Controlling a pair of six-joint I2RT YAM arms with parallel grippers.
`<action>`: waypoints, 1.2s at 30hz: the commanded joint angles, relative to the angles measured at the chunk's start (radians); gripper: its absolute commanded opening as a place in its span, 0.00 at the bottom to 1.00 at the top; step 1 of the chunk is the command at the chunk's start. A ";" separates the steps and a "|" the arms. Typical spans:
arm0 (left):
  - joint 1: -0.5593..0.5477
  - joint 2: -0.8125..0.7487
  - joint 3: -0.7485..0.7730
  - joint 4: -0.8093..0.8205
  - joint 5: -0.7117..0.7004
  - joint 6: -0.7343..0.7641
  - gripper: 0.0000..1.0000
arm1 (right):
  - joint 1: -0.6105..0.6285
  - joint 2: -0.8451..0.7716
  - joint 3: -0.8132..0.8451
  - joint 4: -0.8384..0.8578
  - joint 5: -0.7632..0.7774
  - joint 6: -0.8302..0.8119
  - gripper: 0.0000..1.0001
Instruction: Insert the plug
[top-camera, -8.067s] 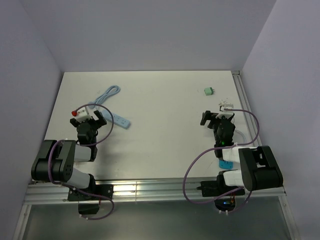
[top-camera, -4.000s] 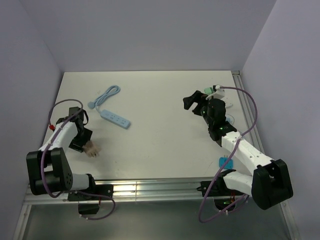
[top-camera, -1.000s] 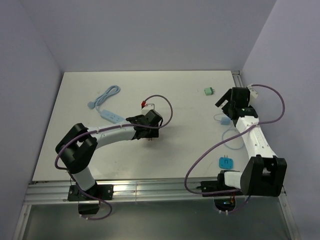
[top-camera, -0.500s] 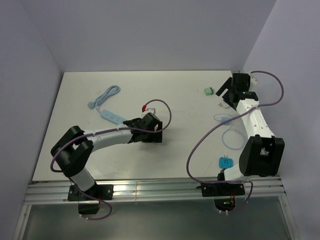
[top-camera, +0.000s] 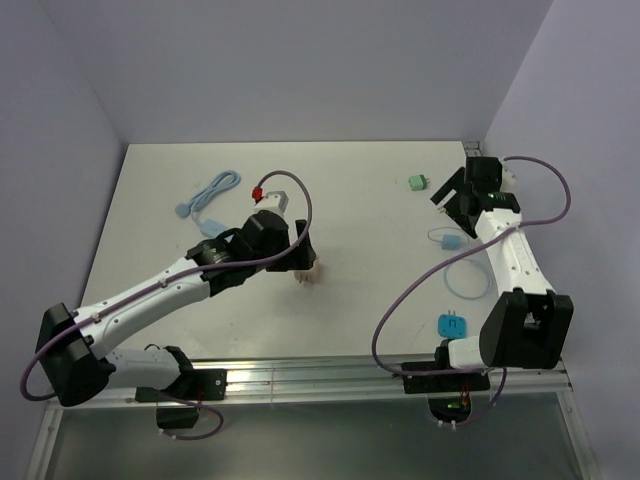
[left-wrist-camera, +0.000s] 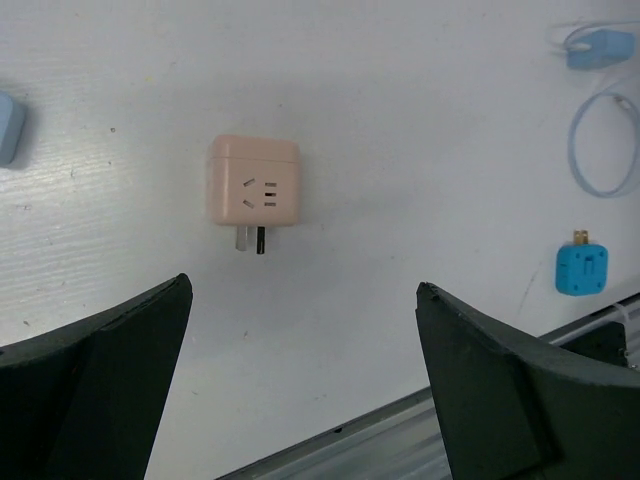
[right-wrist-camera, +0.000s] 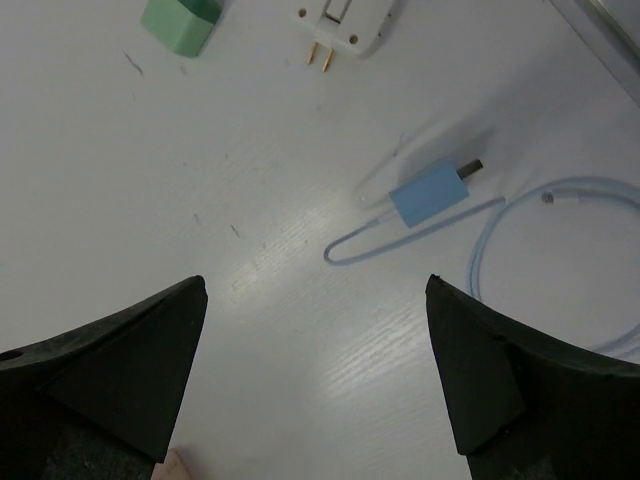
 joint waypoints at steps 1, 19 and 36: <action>-0.003 -0.057 0.009 -0.020 0.031 -0.015 0.99 | -0.008 -0.114 -0.054 -0.100 0.007 0.098 0.97; 0.005 -0.077 0.011 -0.001 0.170 0.006 0.99 | -0.077 0.102 0.173 -0.084 0.080 0.069 0.97; 0.052 -0.102 0.016 -0.038 0.143 0.038 0.98 | -0.090 0.654 0.607 -0.145 0.108 0.156 0.97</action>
